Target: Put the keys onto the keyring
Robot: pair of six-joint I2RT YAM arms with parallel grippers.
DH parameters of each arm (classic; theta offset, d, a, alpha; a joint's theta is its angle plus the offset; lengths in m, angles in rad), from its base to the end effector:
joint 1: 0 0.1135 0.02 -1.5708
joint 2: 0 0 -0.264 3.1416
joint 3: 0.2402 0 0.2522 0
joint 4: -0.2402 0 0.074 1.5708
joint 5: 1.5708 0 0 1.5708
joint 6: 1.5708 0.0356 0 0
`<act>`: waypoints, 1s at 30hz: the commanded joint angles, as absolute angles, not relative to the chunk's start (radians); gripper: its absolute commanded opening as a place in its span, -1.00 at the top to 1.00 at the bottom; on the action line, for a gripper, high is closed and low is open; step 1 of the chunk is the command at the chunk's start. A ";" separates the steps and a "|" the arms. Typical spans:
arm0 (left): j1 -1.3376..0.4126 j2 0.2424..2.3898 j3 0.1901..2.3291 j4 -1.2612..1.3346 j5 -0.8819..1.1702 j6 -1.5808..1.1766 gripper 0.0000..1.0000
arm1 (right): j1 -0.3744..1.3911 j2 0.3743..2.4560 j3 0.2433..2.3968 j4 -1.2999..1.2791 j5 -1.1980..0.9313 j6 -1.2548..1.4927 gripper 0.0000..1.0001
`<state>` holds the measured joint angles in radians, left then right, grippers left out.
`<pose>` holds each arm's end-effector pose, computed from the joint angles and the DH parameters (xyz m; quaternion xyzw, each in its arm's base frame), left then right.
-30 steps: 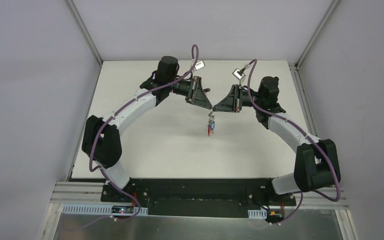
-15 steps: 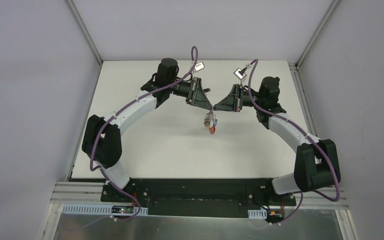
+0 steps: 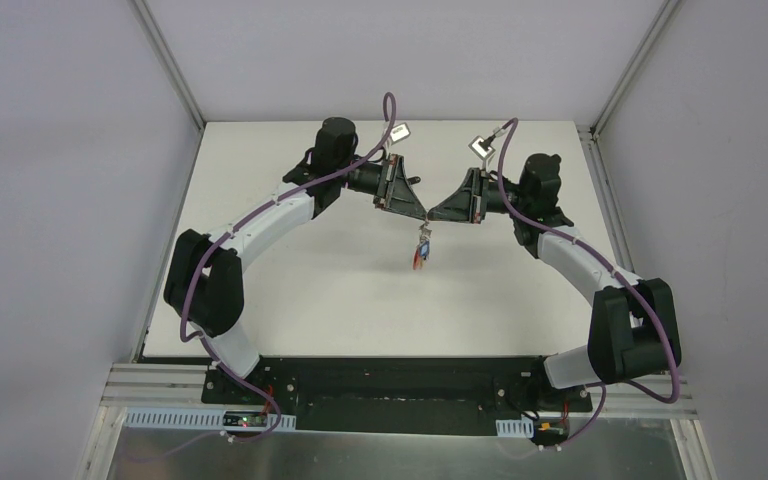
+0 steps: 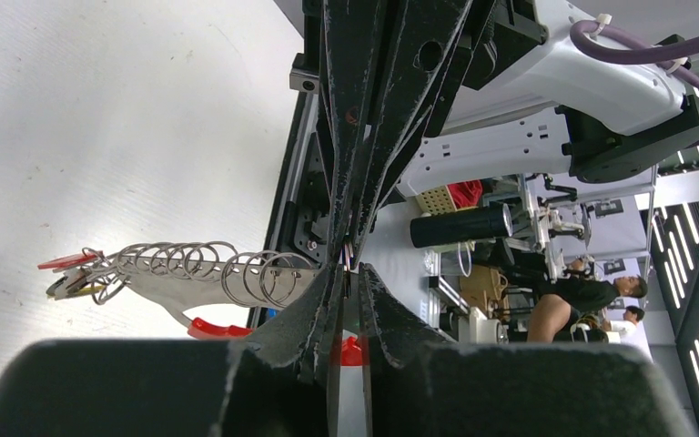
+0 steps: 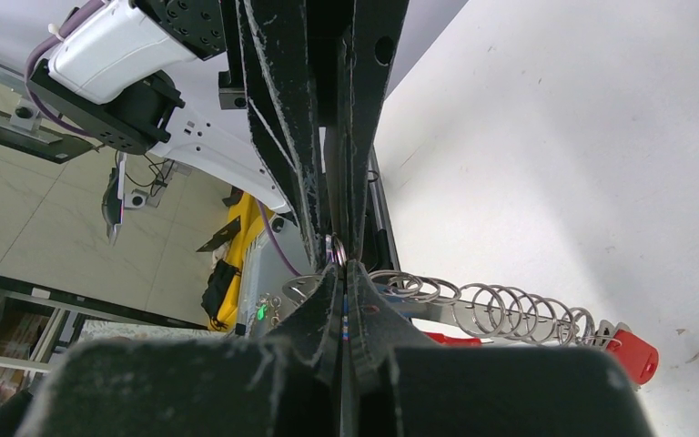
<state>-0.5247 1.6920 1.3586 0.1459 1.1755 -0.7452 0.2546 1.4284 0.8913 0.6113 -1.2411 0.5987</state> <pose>0.3204 -0.2234 0.3357 0.2810 0.6760 -0.6587 0.1740 0.2905 0.1104 0.3074 -0.3251 0.6183 0.6069 0.3790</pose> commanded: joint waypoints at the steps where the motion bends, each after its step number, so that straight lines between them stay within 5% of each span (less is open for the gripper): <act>1: -0.540 1.651 1.353 0.213 1.218 -0.765 0.74 | 0.249 1.414 0.894 0.670 -1.226 0.602 1.00; 19: -0.541 1.651 1.353 0.184 1.215 -0.738 1.00 | 0.243 1.413 0.891 0.678 -1.228 0.606 0.98; 26: -0.541 1.629 1.438 -0.226 1.176 -0.401 1.00 | 0.218 1.404 0.904 0.669 -1.241 0.590 0.35; 30: -0.540 1.610 1.476 -0.376 1.164 -0.228 1.00 | 0.202 1.396 0.922 0.630 -1.239 0.560 0.17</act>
<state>-0.5316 1.6901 1.3979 -0.1818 1.1561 -0.4664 0.2192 1.4284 0.8860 0.6163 -1.2373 0.5964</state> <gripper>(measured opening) 0.009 0.381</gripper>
